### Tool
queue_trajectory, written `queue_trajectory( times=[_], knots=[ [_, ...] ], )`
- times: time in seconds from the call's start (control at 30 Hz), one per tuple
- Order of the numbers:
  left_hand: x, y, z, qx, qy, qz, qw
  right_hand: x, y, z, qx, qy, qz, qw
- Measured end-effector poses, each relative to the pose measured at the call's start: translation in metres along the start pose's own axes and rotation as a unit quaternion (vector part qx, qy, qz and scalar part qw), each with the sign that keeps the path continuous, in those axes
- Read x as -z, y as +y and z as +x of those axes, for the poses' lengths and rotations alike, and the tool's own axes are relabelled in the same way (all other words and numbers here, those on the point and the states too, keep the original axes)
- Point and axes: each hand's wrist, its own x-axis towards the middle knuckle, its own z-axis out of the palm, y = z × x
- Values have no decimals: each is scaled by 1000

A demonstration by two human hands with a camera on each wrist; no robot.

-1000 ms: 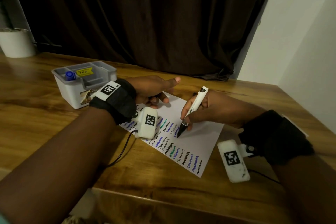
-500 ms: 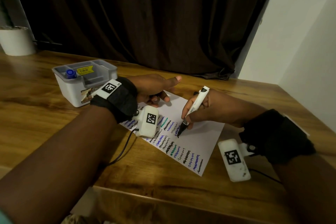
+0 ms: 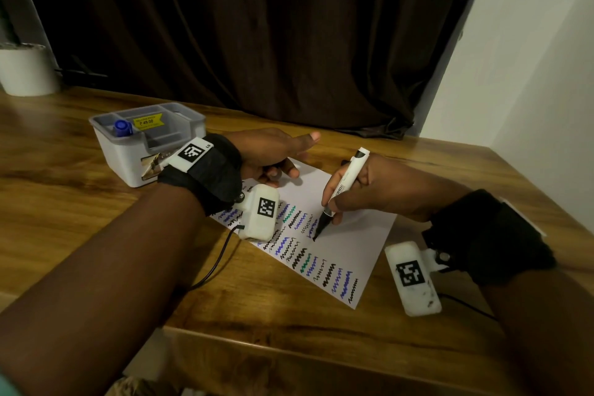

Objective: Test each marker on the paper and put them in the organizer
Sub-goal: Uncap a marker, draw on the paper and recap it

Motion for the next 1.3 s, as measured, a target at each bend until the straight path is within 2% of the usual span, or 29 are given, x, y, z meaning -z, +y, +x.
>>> queue_trajectory(
  times=[1.3],
  knots=[
    [-1, -2, 3, 0, 3, -2, 1000, 7, 10, 4, -11, 42, -24, 999]
  ],
)
